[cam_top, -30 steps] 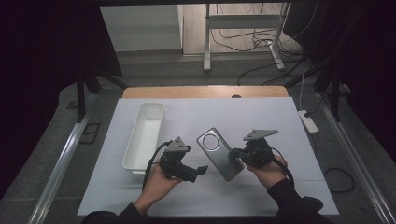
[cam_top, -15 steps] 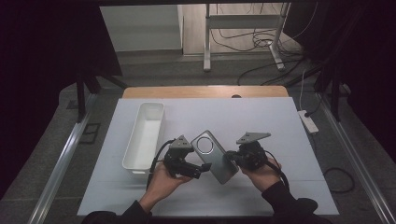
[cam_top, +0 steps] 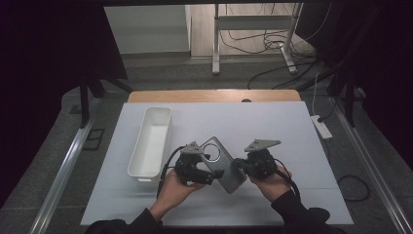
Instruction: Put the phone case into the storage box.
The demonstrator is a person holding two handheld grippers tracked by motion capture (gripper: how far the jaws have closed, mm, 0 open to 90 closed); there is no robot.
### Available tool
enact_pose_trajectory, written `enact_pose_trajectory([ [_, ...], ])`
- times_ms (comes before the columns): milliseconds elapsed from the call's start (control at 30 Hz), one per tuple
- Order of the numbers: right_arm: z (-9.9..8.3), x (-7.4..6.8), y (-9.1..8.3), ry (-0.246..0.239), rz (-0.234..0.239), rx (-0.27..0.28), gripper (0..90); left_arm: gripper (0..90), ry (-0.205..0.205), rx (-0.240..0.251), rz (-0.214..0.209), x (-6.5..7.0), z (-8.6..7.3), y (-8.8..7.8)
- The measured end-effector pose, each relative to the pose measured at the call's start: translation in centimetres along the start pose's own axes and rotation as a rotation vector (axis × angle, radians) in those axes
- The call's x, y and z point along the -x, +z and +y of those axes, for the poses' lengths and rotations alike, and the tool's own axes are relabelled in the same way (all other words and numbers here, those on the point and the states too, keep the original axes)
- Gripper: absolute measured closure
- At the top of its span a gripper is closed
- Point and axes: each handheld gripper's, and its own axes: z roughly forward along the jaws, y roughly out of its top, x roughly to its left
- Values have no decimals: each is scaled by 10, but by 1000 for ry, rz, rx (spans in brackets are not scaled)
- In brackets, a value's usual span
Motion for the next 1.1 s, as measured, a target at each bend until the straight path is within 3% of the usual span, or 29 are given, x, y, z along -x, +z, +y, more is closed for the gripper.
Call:
enact_pose_trajectory([
  [233, -1, -1, 0, -9, 3, 8, 885, 418, -17, -11, -12, -1, 0, -2],
  [433, -1, -4, 1, -31, -10, 4, 883, 660, -66, -3, -70, -3, 0, -5],
  [467, -1, -4, 1, -31, -10, 4, 883, 660, -78, 0, -83, -3, 0, -6],
  [500, -1, -6, 2, -40, -10, 0, 879, 762, -104, 10, -122, -5, 1, -8],
  [533, -1, -6, 3, -41, -10, 1, 880, 786, -101, 13, -115, -4, 1, -9],
  [667, -1, -6, 3, -42, -3, -1, 880, 790, -88, 18, -108, -1, 2, -11],
  [800, 0, -4, -1, -30, 31, 30, 857, 792, -69, 22, -102, -1, 4, -15],
  [833, 1, -2, -4, -26, 51, 33, 785, 793, -59, 18, -98, -2, 5, -17],
  [867, 1, -2, -4, -26, 51, 33, 785, 793, -51, 12, -94, -2, 5, -18],
  [1000, -1, 5, -11, -34, 101, 29, 621, 792, -17, -3, -80, -5, 6, -23],
  [1100, -2, 10, -15, -22, 163, 41, 462, 792, 12, -18, -80, -5, 8, -26],
])
